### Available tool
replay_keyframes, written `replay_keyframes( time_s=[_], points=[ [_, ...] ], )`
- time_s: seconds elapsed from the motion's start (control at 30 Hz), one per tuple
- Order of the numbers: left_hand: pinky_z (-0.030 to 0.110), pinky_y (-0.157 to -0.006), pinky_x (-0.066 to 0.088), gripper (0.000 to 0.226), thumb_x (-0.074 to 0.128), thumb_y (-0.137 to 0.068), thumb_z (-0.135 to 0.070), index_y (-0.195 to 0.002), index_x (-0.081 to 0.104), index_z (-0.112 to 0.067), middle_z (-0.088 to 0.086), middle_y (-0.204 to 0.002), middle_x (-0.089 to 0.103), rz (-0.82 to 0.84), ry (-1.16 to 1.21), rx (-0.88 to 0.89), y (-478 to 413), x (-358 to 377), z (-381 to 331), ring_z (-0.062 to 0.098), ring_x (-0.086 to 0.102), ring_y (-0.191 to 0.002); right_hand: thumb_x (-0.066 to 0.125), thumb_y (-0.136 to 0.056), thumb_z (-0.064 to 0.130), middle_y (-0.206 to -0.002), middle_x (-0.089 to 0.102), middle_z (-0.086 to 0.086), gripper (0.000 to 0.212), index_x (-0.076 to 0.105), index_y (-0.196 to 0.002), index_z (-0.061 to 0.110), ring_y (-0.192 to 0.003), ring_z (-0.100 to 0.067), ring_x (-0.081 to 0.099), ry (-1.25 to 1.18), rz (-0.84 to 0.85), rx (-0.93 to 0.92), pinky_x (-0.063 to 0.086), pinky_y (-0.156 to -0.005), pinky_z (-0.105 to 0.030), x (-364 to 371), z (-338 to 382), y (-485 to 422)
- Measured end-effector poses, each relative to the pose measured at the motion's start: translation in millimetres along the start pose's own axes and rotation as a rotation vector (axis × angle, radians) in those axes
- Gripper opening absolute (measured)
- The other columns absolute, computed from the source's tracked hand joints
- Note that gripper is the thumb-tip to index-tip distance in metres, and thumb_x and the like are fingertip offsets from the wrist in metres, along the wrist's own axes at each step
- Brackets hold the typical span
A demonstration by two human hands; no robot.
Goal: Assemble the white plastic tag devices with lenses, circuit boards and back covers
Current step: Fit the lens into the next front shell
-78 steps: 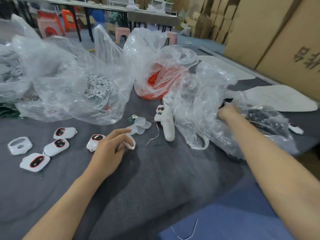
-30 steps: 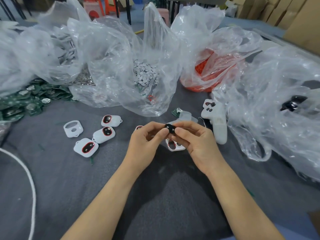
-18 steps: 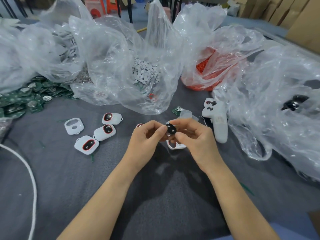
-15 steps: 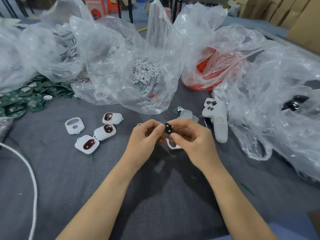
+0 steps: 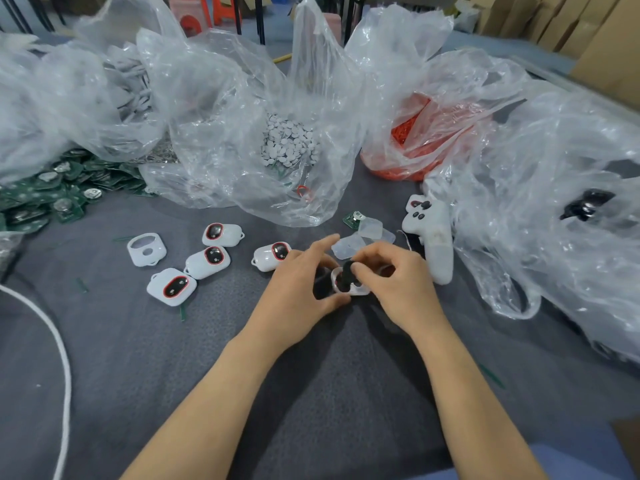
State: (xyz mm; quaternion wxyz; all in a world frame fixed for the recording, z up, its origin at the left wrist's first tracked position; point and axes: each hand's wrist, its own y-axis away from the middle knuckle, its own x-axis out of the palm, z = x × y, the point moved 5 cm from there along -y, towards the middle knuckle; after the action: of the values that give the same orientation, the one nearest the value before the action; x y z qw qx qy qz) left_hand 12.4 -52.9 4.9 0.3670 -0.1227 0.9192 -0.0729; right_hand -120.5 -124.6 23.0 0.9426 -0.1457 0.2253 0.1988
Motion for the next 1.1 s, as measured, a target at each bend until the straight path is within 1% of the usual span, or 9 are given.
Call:
replay_keyframes(
  time_s=[0.1,0.27,0.37,0.43,0.57,0.67,0.73,0.87,1.1],
  points=[
    [0.000,-0.088,0.028,0.089,0.082,-0.073,-0.025,-0.145,0.032,-0.033,-0.026,-0.101,0.058,0.004,0.047,-0.029,-0.7,0.9,3.2,-0.004,0.043,-0.100,0.072,-0.080,0.010,-0.075,0.068,0.009,0.010,0.071,-0.077,0.020,-0.069,-0.003,0.059,0.039,0.045,0.032,0.043,-0.064,-0.009,4.1,-3.7,-0.7],
    [0.005,-0.086,0.039,0.080,0.082,-0.072,-0.010,-0.138,0.043,-0.033,-0.017,-0.106,0.064,-0.007,0.174,0.026,-0.9,0.4,-1.7,-0.005,0.059,-0.098,0.074,-0.076,0.009,-0.096,0.059,0.011,0.020,0.065,-0.066,0.024,-0.080,0.007,0.055,0.036,0.057,0.061,0.040,-0.070,-0.005,5.1,-8.7,-2.9],
    [0.012,-0.087,0.048,0.071,0.078,-0.073,-0.001,-0.127,0.049,-0.036,-0.013,-0.110,0.064,-0.023,0.254,0.043,-0.3,-1.1,-4.1,-0.002,0.064,-0.096,0.074,-0.077,0.011,-0.089,0.070,0.006,0.017,0.064,-0.069,0.021,-0.080,-0.006,0.066,-0.048,0.075,0.082,0.053,-0.074,-0.025,5.4,-10.0,-2.4],
    [0.021,-0.089,0.052,0.066,0.075,-0.075,0.004,-0.122,0.052,-0.036,-0.005,-0.112,0.065,-0.026,0.318,0.035,0.2,-1.8,-3.3,0.005,0.067,-0.098,0.073,-0.078,0.008,-0.079,0.070,0.002,0.021,0.061,-0.072,0.024,-0.077,-0.013,0.067,-0.087,0.061,0.084,0.055,-0.073,-0.031,5.5,-9.6,-1.8],
    [0.022,-0.091,0.051,0.054,0.069,-0.081,0.008,-0.122,0.056,-0.024,0.004,-0.108,0.067,-0.005,0.576,-0.035,0.6,-2.7,-2.1,0.011,0.067,-0.102,0.070,-0.082,0.005,-0.078,0.072,0.002,0.032,0.060,-0.080,0.035,-0.074,-0.007,0.067,-0.310,0.089,0.133,0.052,-0.069,-0.019,5.1,-9.6,-1.5],
    [0.019,-0.088,0.049,0.048,0.064,-0.084,0.009,-0.123,0.057,-0.018,0.003,-0.103,0.070,0.009,0.645,-0.071,-0.3,-2.7,-2.5,0.010,0.067,-0.100,0.068,-0.084,0.003,-0.081,0.074,-0.004,0.033,0.061,-0.081,0.035,-0.075,-0.014,0.069,-0.386,0.113,0.144,0.054,-0.069,-0.026,4.1,-9.0,-0.6],
    [0.018,-0.086,0.050,0.045,0.062,-0.085,0.009,-0.121,0.059,-0.018,0.001,-0.102,0.071,0.018,0.637,-0.077,-0.4,-3.9,-2.6,0.009,0.068,-0.098,0.068,-0.084,0.005,-0.083,0.073,-0.005,0.031,0.062,-0.083,0.035,-0.077,-0.019,0.069,-0.393,0.118,0.130,0.054,-0.071,-0.032,4.5,-6.6,0.6],
    [0.029,-0.088,0.054,0.034,0.066,-0.087,-0.003,-0.117,0.064,-0.020,0.003,-0.101,0.073,0.018,0.666,-0.129,-0.2,-2.4,1.1,0.013,0.069,-0.097,0.068,-0.083,0.007,-0.080,0.072,0.003,0.031,0.060,-0.080,0.037,-0.071,-0.008,0.067,-0.340,0.059,0.090,0.051,-0.061,-0.018,2.6,-3.7,0.7],
    [0.028,-0.076,0.058,0.021,0.058,-0.092,-0.002,-0.100,0.069,-0.018,0.005,-0.091,0.075,-0.048,0.698,-0.190,1.1,3.8,0.8,0.019,0.072,-0.088,0.063,-0.081,-0.002,-0.080,0.069,0.006,0.031,0.060,-0.084,0.028,-0.074,-0.006,0.066,-0.316,0.056,0.038,0.052,-0.065,-0.016,3.0,1.0,1.9]
  ],
)
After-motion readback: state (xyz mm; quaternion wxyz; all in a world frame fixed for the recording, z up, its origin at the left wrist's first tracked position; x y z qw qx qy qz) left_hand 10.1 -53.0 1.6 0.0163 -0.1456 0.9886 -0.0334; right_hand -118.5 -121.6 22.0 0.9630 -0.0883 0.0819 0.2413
